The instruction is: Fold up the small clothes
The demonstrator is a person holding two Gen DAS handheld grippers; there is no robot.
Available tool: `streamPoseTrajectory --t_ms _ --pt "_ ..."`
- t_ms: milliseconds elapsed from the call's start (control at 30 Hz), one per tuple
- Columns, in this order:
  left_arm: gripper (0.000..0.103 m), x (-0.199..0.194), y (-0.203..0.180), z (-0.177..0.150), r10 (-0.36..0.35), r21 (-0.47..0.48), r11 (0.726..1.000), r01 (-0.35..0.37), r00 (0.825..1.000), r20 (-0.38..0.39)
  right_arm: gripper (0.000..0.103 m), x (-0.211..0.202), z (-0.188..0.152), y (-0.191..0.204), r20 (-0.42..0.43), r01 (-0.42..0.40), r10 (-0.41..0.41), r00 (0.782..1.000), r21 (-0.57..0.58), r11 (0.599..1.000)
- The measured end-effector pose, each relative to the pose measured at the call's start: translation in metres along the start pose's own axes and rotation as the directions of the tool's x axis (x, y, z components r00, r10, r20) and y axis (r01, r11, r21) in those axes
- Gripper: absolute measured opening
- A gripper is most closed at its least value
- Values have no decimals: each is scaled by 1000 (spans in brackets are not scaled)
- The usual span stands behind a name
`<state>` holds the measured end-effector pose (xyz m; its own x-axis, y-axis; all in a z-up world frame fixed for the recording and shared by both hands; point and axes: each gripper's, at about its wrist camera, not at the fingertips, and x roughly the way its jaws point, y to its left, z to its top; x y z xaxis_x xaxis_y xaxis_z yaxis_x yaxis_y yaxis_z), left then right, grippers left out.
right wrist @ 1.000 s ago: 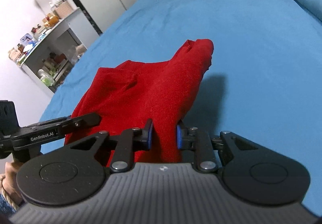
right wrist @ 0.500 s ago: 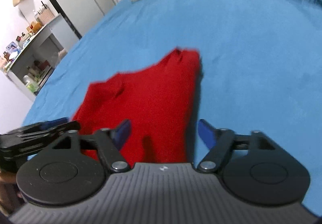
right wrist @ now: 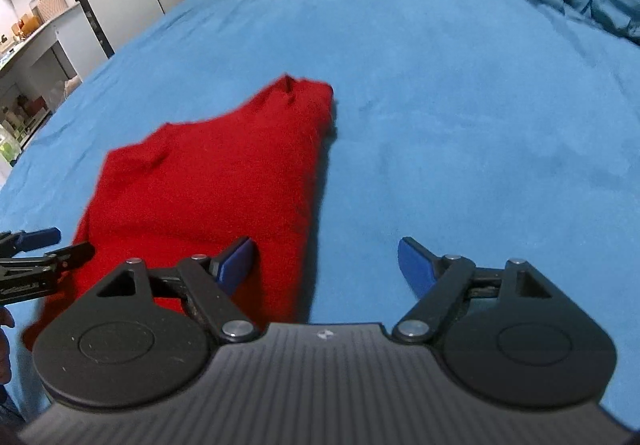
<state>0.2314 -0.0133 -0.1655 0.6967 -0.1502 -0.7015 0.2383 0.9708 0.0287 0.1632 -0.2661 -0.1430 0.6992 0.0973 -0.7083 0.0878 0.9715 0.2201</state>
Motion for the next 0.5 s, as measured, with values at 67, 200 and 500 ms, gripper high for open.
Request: streamPoseTrajectory --t_ms 67,200,500 --pt "73 -19 -1 6 26 -20 999 -26 1000 11 95 -23 6 4 25 -30 30 999 -9 1000" --pt "86 -78 2 25 64 -68 996 -60 997 46 95 -81 26 14 28 -86 86 996 -6 996" --pt "103 -209 -11 28 102 -90 991 -96 993 66 103 -213 25 58 91 49 -43 995 -57 997"
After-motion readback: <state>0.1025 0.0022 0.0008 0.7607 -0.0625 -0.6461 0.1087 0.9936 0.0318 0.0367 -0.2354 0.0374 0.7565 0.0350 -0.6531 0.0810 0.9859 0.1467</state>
